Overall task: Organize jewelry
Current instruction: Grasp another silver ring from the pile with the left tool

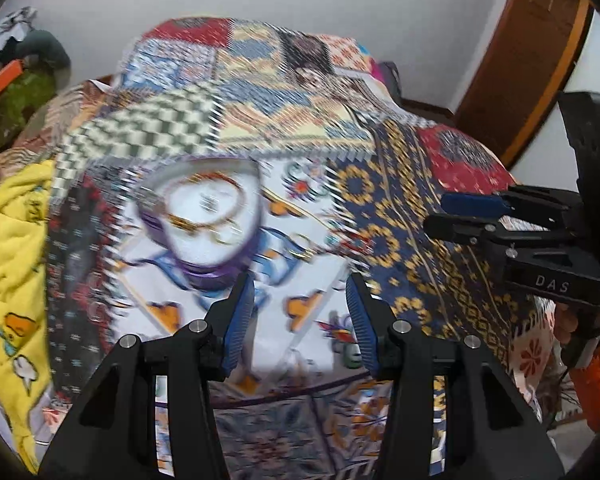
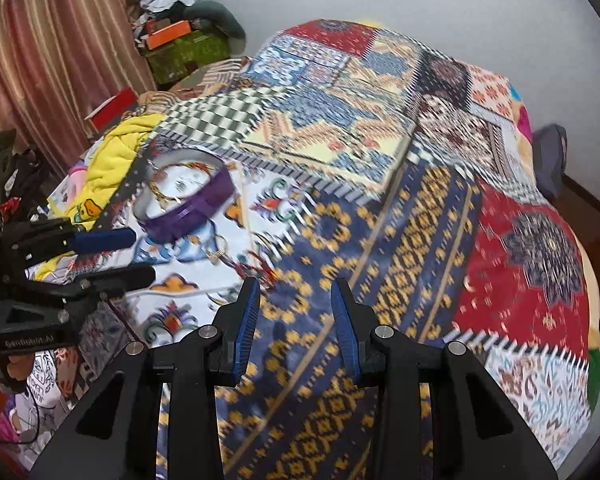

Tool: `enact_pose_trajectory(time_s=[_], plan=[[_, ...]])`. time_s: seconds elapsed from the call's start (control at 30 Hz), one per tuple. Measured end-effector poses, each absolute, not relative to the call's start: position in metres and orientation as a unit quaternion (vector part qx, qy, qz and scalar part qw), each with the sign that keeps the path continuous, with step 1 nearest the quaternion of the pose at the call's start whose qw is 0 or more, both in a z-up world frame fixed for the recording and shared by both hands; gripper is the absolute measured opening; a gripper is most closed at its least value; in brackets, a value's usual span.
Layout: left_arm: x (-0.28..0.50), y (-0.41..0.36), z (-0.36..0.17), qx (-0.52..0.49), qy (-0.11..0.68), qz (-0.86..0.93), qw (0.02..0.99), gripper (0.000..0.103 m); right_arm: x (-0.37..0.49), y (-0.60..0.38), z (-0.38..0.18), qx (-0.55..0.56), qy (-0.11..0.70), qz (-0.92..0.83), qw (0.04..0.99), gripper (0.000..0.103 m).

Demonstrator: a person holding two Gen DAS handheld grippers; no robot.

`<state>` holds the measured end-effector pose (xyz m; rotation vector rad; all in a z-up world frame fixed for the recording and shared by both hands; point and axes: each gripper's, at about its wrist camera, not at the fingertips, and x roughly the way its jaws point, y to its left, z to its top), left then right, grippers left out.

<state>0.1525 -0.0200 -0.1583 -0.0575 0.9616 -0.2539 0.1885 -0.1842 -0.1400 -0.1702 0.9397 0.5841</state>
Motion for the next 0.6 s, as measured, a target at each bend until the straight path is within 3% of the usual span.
enact_pose_trajectory(time_s=[0.23,0.5,0.57,0.6], plan=[[0.163,-0.055,-0.177,-0.01,0.479,-0.15,0.865,0.046,0.186,-0.206,-0.147,-0.07,0.449,0.263,0.851,0.033],[0.18,-0.078,-0.198,0.018,0.484,-0.151,0.862,0.03,0.187,-0.221,-0.157,-0.054,0.46,0.258,0.848,0.033],[0.181,-0.08,-0.2,0.027,0.48,-0.145,0.865,0.019,0.186,-0.223,-0.158,-0.052,0.462,0.257,0.847,0.033],[0.181,-0.081,-0.2,0.031,0.479,-0.145,0.865,0.019,0.186,-0.223,-0.158,-0.051,0.462,0.257,0.847,0.033]])
